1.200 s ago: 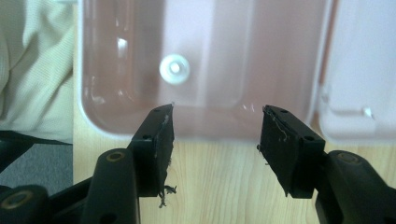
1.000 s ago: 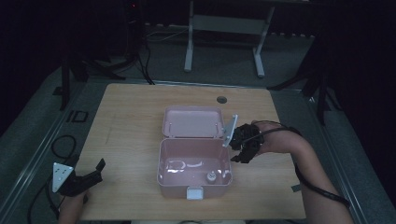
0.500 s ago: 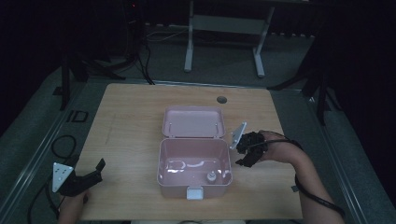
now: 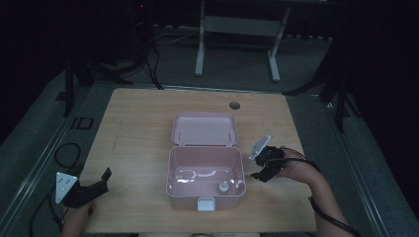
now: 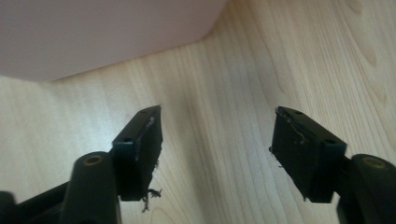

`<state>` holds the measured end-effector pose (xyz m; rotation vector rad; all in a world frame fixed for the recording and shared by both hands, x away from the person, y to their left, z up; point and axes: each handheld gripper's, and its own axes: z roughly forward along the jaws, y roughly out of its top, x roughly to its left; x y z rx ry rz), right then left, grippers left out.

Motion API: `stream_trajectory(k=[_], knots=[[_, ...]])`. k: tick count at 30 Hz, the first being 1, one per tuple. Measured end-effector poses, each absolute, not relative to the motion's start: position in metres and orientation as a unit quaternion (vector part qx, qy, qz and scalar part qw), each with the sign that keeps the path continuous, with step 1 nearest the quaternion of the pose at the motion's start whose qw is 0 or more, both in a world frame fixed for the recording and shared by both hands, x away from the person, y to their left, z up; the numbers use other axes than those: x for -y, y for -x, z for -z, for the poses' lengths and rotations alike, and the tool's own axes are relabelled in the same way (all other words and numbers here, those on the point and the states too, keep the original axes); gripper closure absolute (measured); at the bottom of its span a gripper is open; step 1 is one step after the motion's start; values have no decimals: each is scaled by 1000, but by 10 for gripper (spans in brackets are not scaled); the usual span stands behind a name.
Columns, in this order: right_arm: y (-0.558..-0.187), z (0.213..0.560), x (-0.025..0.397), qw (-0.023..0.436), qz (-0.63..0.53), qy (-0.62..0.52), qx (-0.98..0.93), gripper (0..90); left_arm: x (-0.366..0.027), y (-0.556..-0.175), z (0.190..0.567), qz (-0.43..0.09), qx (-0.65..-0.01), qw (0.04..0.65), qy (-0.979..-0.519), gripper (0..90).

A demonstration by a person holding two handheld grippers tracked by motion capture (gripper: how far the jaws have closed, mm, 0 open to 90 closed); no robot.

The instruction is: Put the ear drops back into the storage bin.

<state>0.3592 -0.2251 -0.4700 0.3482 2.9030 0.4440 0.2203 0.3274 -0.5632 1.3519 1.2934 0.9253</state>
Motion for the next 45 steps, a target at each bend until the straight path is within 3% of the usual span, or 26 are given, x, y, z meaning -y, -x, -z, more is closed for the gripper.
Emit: stream_trajectory(k=[3,7,13,26,45], knots=[[-360,477,237,98,-173,-153,-968,167,-327,-220,563,-383,-536,503,-560,4],[-358,484,248,100,-195,-176,-960,113,-327,-220,563,-383,-536,503,-560,4],[-356,489,262,123,-232,-208,-942,112,-327,-220,563,-382,-536,503,-560,4],[-350,519,300,225,-310,-318,-867,112,-328,-220,563,-381,-537,503,-560,4],[-337,541,331,304,-369,-447,-756,112,-328,-220,563,-380,-537,504,-560,4]])
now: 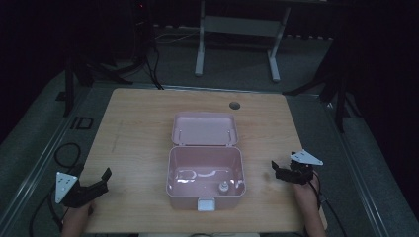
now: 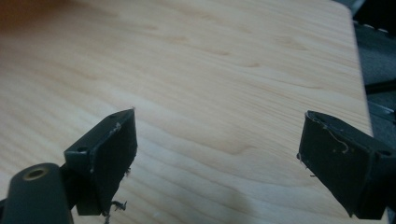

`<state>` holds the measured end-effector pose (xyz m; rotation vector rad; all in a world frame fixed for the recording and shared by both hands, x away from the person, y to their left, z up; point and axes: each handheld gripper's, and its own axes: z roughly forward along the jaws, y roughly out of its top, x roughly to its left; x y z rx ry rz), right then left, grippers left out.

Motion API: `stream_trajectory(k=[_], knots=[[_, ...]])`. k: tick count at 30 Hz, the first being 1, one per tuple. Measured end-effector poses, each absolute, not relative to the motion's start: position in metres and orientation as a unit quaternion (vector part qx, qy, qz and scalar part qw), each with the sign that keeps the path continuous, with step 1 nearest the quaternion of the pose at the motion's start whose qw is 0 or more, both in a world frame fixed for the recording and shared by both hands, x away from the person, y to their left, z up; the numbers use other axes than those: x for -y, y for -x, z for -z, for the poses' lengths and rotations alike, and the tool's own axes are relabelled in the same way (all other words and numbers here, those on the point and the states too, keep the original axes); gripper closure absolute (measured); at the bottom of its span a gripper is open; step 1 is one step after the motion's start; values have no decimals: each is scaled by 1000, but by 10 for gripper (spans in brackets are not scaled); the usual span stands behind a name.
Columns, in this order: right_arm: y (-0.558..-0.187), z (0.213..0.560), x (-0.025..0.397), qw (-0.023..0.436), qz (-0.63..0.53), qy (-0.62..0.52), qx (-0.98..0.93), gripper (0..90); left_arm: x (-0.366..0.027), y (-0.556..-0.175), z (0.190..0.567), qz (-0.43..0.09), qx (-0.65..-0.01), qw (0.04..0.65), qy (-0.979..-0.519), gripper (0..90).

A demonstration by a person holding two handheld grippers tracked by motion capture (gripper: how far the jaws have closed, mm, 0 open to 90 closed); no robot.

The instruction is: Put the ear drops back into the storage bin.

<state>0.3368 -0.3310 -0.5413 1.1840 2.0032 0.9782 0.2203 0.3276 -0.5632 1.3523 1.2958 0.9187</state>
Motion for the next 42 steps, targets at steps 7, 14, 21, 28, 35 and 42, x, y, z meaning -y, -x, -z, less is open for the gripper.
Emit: stream_trajectory(k=[7,14,21,28,35,42], knots=[[-333,542,339,320,-377,-488,-720,112,-328,-220,563,-378,-537,503,-561,4],[-330,543,345,324,-401,-519,-682,112,-328,-221,563,-377,-537,504,-562,4],[-333,549,346,307,-398,-543,-673,113,-328,-221,563,-377,-537,504,-562,4],[-332,548,352,290,-423,-569,-643,125,-329,-221,563,-377,-537,504,-562,4],[-327,549,361,266,-453,-597,-606,125,-328,-221,563,-376,-538,504,-562,4],[-328,552,363,261,-447,-610,-600,124,-328,-221,563,-377,-536,504,-562,4]])
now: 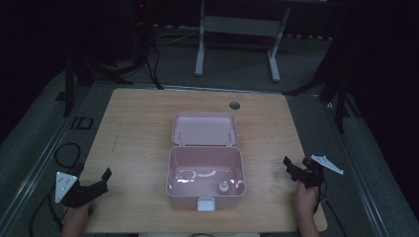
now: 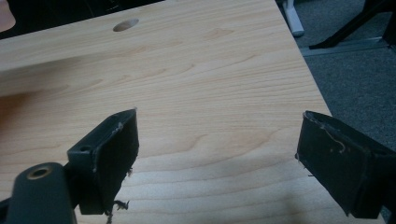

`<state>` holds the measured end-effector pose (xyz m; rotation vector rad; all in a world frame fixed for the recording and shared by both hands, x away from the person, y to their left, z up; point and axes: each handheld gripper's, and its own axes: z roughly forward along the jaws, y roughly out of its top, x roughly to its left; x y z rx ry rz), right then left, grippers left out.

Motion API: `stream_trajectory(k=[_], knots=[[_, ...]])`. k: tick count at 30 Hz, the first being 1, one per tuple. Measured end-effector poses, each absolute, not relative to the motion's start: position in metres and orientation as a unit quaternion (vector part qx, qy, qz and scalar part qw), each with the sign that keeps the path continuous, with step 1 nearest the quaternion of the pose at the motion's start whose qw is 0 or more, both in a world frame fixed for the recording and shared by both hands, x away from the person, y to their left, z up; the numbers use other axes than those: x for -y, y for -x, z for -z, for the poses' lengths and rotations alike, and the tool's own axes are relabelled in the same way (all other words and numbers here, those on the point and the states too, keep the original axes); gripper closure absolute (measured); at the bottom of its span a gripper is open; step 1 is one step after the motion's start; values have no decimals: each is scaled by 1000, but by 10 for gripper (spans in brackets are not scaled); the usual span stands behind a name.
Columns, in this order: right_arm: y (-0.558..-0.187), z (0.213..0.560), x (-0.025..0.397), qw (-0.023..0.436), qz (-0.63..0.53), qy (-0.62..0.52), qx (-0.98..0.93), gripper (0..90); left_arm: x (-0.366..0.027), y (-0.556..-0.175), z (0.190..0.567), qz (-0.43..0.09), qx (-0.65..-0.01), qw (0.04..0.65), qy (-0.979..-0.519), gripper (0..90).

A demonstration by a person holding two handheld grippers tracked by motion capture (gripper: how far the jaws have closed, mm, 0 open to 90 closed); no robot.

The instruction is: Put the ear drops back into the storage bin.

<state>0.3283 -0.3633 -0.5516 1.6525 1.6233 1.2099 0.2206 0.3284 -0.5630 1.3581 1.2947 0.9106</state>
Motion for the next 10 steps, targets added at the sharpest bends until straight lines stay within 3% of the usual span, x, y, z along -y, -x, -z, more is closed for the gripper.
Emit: stream_trajectory(k=[10], knots=[[-331,553,360,261,-432,-605,-615,125,-329,-221,563,-376,-535,505,-563,4]])
